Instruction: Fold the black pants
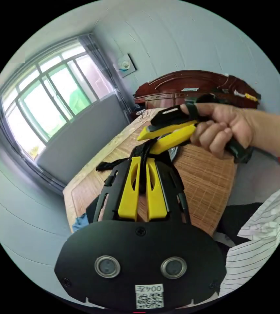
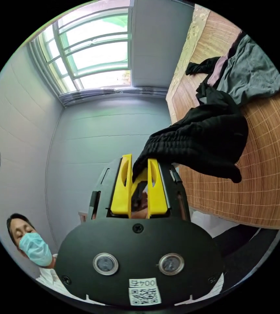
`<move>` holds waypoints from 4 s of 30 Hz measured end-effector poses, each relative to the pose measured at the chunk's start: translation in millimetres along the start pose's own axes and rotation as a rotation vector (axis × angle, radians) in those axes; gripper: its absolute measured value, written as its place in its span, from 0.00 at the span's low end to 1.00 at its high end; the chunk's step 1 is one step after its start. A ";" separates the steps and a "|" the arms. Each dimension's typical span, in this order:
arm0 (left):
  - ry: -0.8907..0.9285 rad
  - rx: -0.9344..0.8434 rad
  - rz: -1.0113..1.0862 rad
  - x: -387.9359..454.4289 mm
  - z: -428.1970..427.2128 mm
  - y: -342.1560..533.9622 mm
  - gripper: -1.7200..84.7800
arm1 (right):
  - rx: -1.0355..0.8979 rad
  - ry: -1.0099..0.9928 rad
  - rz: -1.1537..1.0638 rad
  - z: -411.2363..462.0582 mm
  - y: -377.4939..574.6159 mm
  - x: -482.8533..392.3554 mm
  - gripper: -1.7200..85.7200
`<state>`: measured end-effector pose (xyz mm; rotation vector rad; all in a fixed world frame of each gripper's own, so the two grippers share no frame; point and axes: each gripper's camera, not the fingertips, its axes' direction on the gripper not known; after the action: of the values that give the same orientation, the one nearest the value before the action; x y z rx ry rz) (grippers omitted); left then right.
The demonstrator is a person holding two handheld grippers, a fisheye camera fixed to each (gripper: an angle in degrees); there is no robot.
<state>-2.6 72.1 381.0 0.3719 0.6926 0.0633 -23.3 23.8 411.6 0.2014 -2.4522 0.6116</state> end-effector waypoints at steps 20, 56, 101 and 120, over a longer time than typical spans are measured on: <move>0.172 0.009 -0.467 -150.2 -90.3 -124.2 0.03 | 0.353 0.895 -0.936 245.4 187.0 -34.8 0.23; 0.505 0.100 -0.172 -269.4 -277.6 -60.5 0.03 | 0.038 0.824 -1.281 242.1 140.8 -348.1 0.06; 0.784 -0.394 -0.937 -383.3 322.4 64.8 0.04 | -0.185 0.841 -0.260 -12.8 -113.2 191.4 0.07; 1.323 -0.101 -1.341 -434.4 426.9 170.4 0.12 | -0.130 0.783 -0.387 -163.3 -28.5 284.1 0.17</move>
<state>-55.5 19.2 1009.1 -0.3716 2.1106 -1.0123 -161.2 74.7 705.7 0.3052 -1.6283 0.2770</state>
